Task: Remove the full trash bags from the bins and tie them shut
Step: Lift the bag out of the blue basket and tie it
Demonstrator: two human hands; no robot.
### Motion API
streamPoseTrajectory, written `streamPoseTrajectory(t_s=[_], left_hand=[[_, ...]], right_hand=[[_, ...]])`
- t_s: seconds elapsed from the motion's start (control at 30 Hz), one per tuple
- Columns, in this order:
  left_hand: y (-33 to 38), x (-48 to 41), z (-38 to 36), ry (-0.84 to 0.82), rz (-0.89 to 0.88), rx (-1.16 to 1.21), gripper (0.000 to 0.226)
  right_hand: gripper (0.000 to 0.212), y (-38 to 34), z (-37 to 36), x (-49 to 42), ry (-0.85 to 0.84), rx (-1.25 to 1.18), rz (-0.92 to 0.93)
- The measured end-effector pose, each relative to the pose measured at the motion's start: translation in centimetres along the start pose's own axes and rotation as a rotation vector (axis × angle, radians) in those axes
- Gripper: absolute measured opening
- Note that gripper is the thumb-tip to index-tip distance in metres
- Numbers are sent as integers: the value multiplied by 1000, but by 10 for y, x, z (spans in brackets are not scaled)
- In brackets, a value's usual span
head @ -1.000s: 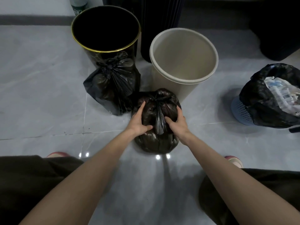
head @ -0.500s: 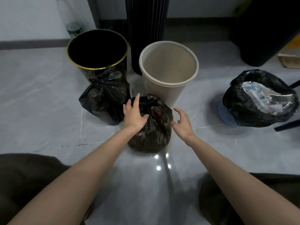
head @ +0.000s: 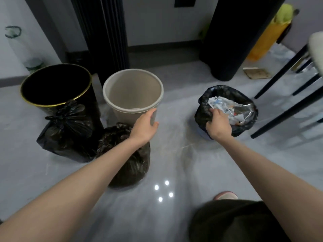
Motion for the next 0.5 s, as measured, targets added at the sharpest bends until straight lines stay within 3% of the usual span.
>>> streamPoseTrajectory(t_s=[0.3,0.5], left_hand=[[18,-20,-41,-183,-44,34,52],[22,-7,-40,-240,-91,21,50]], right_hand=[[68,42,-45,-28,-194,187,-125],[49,40,-46,-20,-211,410,-67]])
Point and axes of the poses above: each hand's wrist, its own x-axis away from the middle knuckle, its own z-axis out of the back of the hand, y = z × x, the point moved 5 cm from there along -x, towards the middle knuckle, and after that the axes turned 7 degrees about -z, right-handed, at the moved point
